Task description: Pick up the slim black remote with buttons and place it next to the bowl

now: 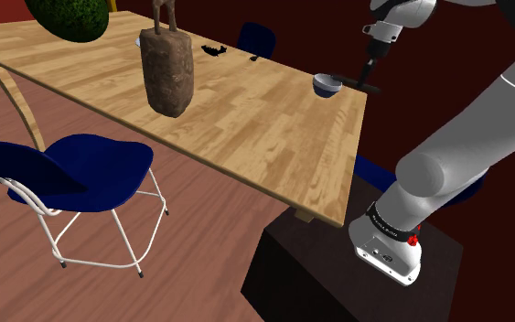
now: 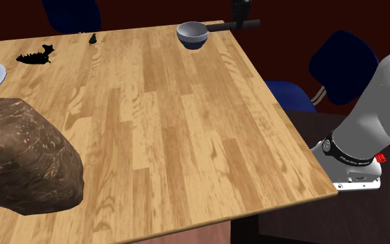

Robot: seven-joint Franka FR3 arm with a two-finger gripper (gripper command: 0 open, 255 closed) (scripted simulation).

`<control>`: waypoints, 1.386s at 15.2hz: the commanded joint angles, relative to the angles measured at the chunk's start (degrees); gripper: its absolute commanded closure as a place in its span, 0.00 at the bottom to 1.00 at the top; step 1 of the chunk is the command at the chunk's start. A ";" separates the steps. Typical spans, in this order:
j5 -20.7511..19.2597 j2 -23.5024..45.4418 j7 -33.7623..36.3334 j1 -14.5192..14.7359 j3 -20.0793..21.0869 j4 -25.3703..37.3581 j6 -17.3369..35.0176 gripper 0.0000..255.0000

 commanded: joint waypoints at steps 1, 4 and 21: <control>0.03 0.31 -1.02 -0.40 -0.50 -0.47 0.75 1.00; 0.37 1.07 -1.34 -0.43 -0.62 -2.06 3.02 1.00; 3.94 7.62 -4.26 -0.69 -0.93 -9.00 15.74 1.00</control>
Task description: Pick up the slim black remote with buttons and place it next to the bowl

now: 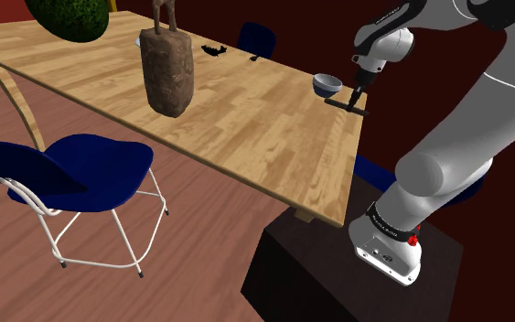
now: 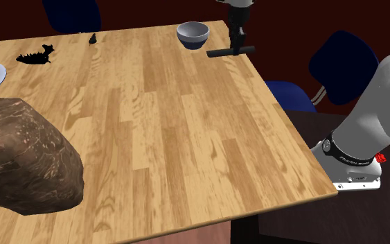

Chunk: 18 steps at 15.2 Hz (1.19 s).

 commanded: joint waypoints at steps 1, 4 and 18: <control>0.66 1.07 -0.51 -0.06 0.02 -0.63 1.60 1.00; 1.54 2.42 -1.17 -0.15 0.10 -1.33 3.48 1.00; 0.79 1.29 -0.64 -0.09 0.00 -0.45 1.62 0.00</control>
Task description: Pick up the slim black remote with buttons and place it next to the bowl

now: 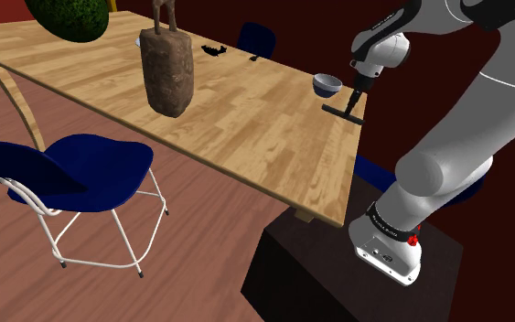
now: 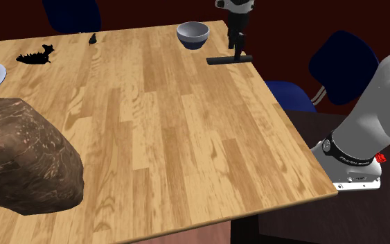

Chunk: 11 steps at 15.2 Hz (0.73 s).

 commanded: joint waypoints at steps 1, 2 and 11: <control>-1.01 -1.55 0.78 0.10 -0.11 1.59 -2.95 0.00; -1.61 -2.52 1.20 0.14 -0.15 2.63 -4.84 0.00; -2.02 -3.22 1.51 0.15 -0.15 3.50 -6.32 0.00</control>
